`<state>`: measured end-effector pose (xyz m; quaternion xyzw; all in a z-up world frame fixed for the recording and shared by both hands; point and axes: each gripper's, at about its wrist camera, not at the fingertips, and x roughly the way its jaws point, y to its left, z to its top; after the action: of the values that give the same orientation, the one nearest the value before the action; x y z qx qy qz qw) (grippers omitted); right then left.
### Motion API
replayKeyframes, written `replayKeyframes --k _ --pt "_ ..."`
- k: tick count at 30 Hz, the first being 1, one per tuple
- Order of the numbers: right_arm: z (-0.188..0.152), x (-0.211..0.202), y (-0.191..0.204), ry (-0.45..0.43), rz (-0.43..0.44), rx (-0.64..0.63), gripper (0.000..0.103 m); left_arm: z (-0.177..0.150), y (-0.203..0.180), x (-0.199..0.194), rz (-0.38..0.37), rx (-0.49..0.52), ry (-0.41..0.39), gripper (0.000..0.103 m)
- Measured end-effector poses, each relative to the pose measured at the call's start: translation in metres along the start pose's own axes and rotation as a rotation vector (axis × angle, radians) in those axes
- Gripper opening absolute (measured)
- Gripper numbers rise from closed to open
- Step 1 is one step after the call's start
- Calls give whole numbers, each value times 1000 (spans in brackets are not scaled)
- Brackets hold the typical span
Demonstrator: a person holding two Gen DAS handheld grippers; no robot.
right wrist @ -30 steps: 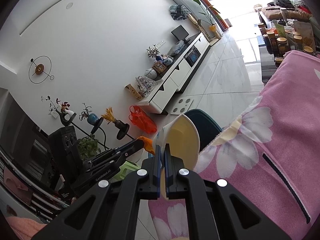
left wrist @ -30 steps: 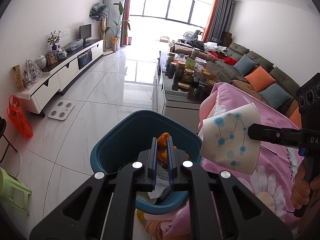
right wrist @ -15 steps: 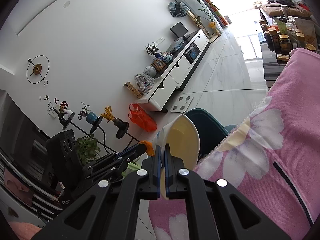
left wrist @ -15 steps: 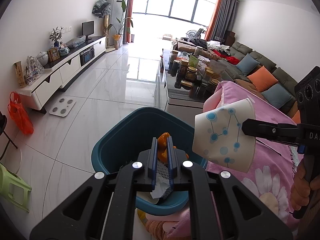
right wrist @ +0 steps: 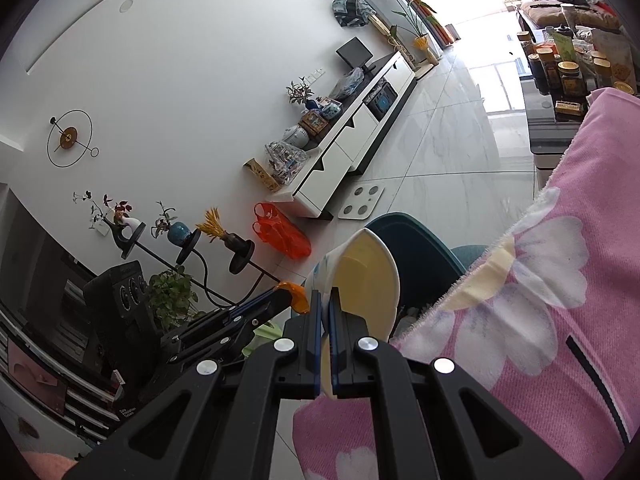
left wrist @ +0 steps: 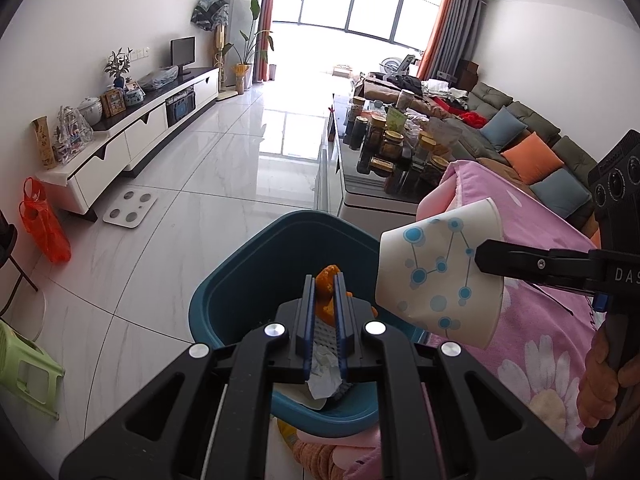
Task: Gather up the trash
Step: 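Carry the orange peel and paper cup over the teal bin and lower them, then open both tools over the teal bin to drop the peel and cup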
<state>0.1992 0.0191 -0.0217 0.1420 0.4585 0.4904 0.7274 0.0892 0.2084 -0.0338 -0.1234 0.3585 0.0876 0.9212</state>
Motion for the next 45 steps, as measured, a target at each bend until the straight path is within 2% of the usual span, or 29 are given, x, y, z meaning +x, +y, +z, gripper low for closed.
replayKeyframes --k 18,40,42,44,45 --pt "5 31 -7 36 -25 41 3 0 -6 24 33 -1 38 9" --pt "13 70 1 97 -90 12 6 -5 5 56 47 -16 94 10" --pt "15 73 0 102 -101 11 10 -5 4 61 37 -19 98 18" --pt "16 74 -2 105 -112 14 17 -5 6 66 43 -30 104 33" --pt "16 73 -3 104 -115 15 18 -6 8 68 43 -37 107 34"
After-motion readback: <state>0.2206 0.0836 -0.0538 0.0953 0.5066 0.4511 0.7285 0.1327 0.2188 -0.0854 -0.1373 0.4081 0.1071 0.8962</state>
